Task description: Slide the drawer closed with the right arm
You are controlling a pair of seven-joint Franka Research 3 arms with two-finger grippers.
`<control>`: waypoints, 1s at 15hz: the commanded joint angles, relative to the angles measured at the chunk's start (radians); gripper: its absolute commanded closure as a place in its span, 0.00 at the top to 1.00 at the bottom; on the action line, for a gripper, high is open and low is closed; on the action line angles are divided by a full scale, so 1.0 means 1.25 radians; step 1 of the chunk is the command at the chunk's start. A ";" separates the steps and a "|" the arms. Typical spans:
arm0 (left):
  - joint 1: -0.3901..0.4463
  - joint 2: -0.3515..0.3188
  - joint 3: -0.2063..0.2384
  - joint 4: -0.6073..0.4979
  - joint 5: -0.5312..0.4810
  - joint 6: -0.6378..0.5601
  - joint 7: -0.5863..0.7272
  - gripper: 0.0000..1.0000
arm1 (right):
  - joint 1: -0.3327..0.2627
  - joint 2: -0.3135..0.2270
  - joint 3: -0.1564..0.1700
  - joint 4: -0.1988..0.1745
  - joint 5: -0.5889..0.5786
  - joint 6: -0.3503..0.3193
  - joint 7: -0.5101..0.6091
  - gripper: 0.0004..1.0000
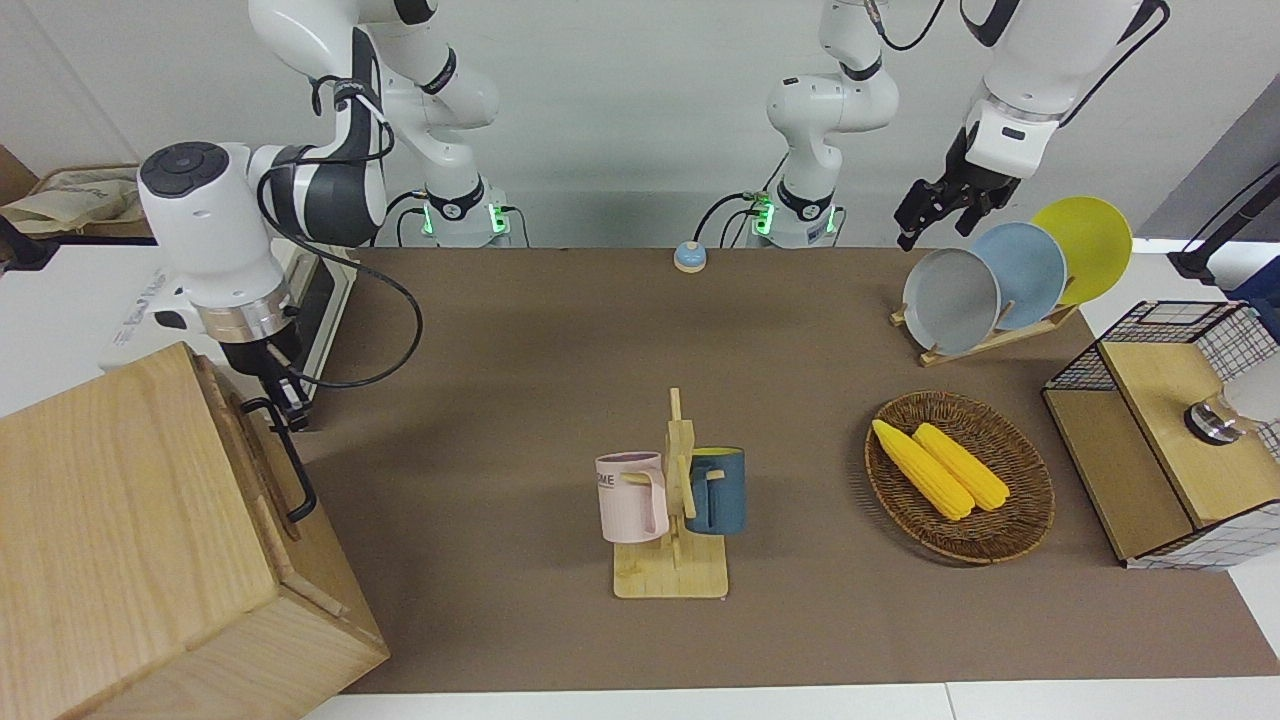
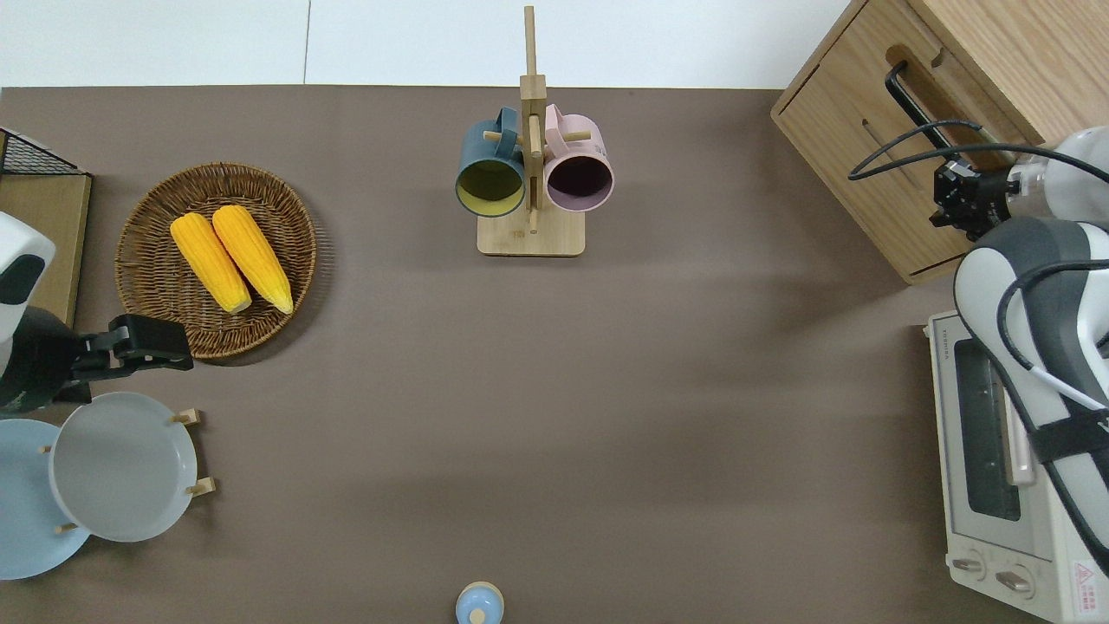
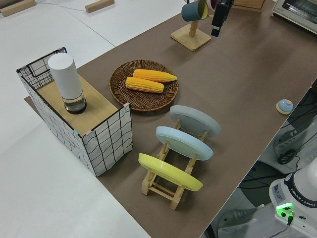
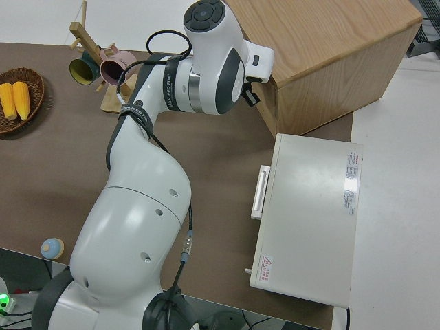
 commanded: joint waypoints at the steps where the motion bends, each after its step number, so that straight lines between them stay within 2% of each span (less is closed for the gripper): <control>1: -0.001 -0.007 0.004 0.003 -0.001 -0.012 0.007 0.99 | 0.019 -0.002 0.026 0.026 -0.011 -0.006 0.032 0.00; 3: -0.001 -0.007 0.004 0.003 -0.001 -0.012 0.007 0.99 | 0.043 -0.022 0.029 0.021 -0.011 -0.045 0.026 0.01; 4: -0.001 -0.007 0.004 0.003 -0.001 -0.012 0.007 0.99 | 0.052 -0.031 0.037 0.020 -0.010 -0.064 0.014 0.03; 5: -0.001 -0.007 0.004 0.003 -0.001 -0.012 0.007 0.99 | 0.054 -0.044 0.057 0.015 -0.010 -0.085 -0.008 0.06; 6: -0.001 -0.007 0.004 0.003 -0.001 -0.014 0.007 0.99 | 0.055 -0.055 0.069 0.011 -0.010 -0.109 -0.037 0.14; 8: -0.001 -0.007 0.004 0.003 -0.001 -0.012 0.007 0.99 | 0.067 -0.084 0.074 0.002 -0.002 -0.146 -0.119 0.34; 9: -0.001 -0.007 0.004 0.003 -0.001 -0.012 0.007 0.99 | 0.070 -0.101 0.074 -0.004 0.000 -0.166 -0.174 0.58; 10: -0.001 -0.007 0.004 0.003 -0.001 -0.012 0.007 0.99 | 0.078 -0.116 0.074 -0.009 0.001 -0.184 -0.227 1.00; 13: -0.001 -0.007 0.004 0.003 -0.001 -0.014 0.007 0.99 | 0.082 -0.165 0.073 -0.016 0.005 -0.244 -0.358 0.99; 15: -0.001 -0.007 0.004 0.003 -0.001 -0.014 0.007 0.99 | 0.082 -0.203 0.057 -0.025 0.027 -0.294 -0.482 0.99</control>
